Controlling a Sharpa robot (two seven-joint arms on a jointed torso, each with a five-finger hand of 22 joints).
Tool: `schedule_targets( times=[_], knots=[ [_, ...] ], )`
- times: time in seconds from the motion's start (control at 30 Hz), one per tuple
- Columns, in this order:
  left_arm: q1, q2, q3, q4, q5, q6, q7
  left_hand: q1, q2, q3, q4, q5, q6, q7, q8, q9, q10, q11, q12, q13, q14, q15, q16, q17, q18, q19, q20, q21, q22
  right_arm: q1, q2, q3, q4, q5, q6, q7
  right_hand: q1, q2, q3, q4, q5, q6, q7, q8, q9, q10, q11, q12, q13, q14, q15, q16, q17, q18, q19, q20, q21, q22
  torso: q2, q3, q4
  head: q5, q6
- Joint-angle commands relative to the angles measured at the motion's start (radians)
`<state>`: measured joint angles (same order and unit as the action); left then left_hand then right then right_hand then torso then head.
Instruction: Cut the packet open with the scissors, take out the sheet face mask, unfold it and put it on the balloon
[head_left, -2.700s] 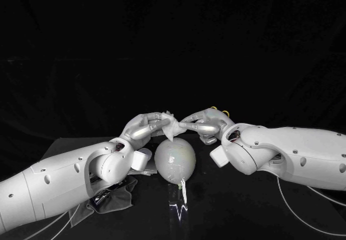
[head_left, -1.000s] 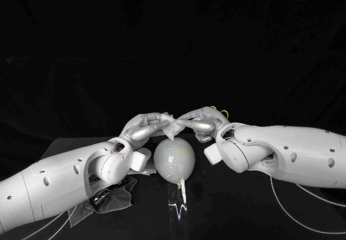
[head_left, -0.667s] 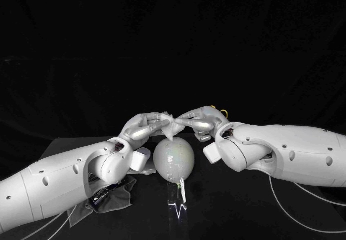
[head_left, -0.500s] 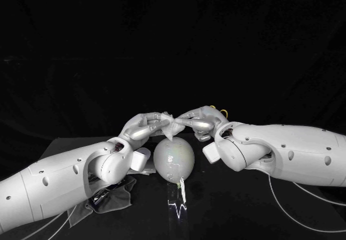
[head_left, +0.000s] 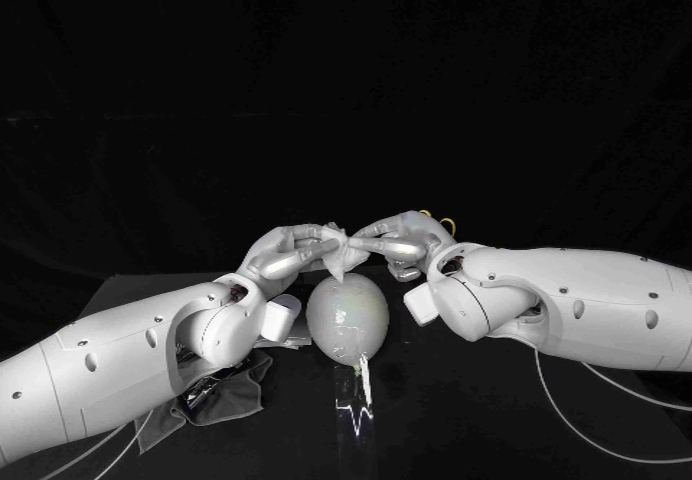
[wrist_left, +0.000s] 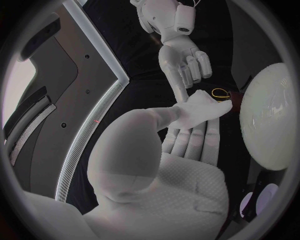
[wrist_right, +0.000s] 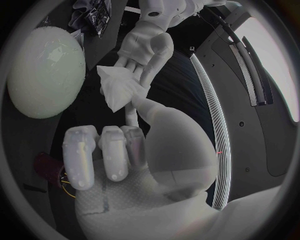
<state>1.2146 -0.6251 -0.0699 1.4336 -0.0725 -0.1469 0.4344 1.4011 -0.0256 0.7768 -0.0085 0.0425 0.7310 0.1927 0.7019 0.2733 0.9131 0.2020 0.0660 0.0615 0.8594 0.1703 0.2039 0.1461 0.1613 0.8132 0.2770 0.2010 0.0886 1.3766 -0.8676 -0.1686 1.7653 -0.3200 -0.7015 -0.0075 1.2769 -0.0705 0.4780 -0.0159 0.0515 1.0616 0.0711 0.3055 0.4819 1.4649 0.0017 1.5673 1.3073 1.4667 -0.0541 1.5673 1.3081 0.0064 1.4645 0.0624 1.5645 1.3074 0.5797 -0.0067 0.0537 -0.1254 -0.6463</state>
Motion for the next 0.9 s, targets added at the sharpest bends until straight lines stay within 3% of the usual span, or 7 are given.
schedule_targets(
  times=[0.03,0.13,0.43,0.9],
  knots=[
    [0.001,0.003,0.001,0.003,-0.006,0.006,0.007,0.0,0.009,0.002,-0.001,0.005,0.006,0.025,0.006,0.103,-0.006,0.002,-0.003,0.001,-0.001,0.005,-0.005,-0.001,0.017,-0.002,-0.001,0.004,0.0,-0.001,0.002,0.0,0.001,-0.007,0.005,-0.003,0.027,0.005,0.011,-0.02,-0.002,0.004,-0.003,0.009,0.007,0.106,-0.007,0.004,0.264,0.104,-0.007,0.003,0.263,-0.006,0.106,-0.009,0.006,0.263,0.0,0.0,-0.0003,0.0,0.0],
    [0.001,0.003,0.001,0.002,-0.006,0.004,0.007,0.0,0.009,0.002,-0.001,0.005,0.006,0.025,0.007,0.103,-0.006,0.002,-0.003,0.001,-0.001,0.005,-0.005,-0.001,0.017,-0.002,-0.001,0.004,0.0,-0.002,0.001,0.0,0.002,-0.011,0.0,-0.006,0.038,0.013,0.035,-0.039,-0.002,0.006,0.004,0.025,0.019,0.106,-0.002,0.004,0.264,0.104,-0.006,0.003,0.263,-0.006,0.106,-0.011,0.006,0.263,0.0,0.0005,-0.0004,-0.001,-0.001],
    [0.001,0.001,0.001,0.0,-0.006,-0.004,0.006,-0.001,0.009,0.002,-0.001,0.005,0.007,0.025,0.007,0.103,-0.005,0.002,-0.003,0.001,-0.001,0.006,-0.006,-0.002,0.017,-0.002,-0.001,0.005,0.0,-0.003,-0.006,0.0,0.005,-0.017,-0.022,-0.004,0.02,0.019,0.077,-0.052,-0.003,0.006,0.003,0.053,0.045,0.106,-0.002,0.004,0.264,0.104,-0.005,0.003,0.263,-0.006,0.106,-0.011,0.006,0.263,0.0,0.0005,-0.0002,-0.001,-0.001],
    [0.001,-0.006,0.001,-0.006,-0.005,-0.017,-0.004,-0.001,0.005,0.002,-0.003,0.005,0.006,0.03,0.008,0.102,-0.005,-0.001,-0.002,0.001,-0.001,0.004,-0.008,-0.002,0.018,0.0,-0.002,0.007,0.001,-0.003,-0.027,0.0,0.014,-0.018,-0.033,0.001,0.007,0.017,0.094,-0.057,-0.003,0.003,0.002,0.065,0.058,0.106,-0.003,0.004,0.264,0.104,-0.006,0.003,0.263,-0.006,0.106,-0.011,0.006,0.263,0.0,0.0009,-0.0004,-0.001,-0.003]
  ],
)
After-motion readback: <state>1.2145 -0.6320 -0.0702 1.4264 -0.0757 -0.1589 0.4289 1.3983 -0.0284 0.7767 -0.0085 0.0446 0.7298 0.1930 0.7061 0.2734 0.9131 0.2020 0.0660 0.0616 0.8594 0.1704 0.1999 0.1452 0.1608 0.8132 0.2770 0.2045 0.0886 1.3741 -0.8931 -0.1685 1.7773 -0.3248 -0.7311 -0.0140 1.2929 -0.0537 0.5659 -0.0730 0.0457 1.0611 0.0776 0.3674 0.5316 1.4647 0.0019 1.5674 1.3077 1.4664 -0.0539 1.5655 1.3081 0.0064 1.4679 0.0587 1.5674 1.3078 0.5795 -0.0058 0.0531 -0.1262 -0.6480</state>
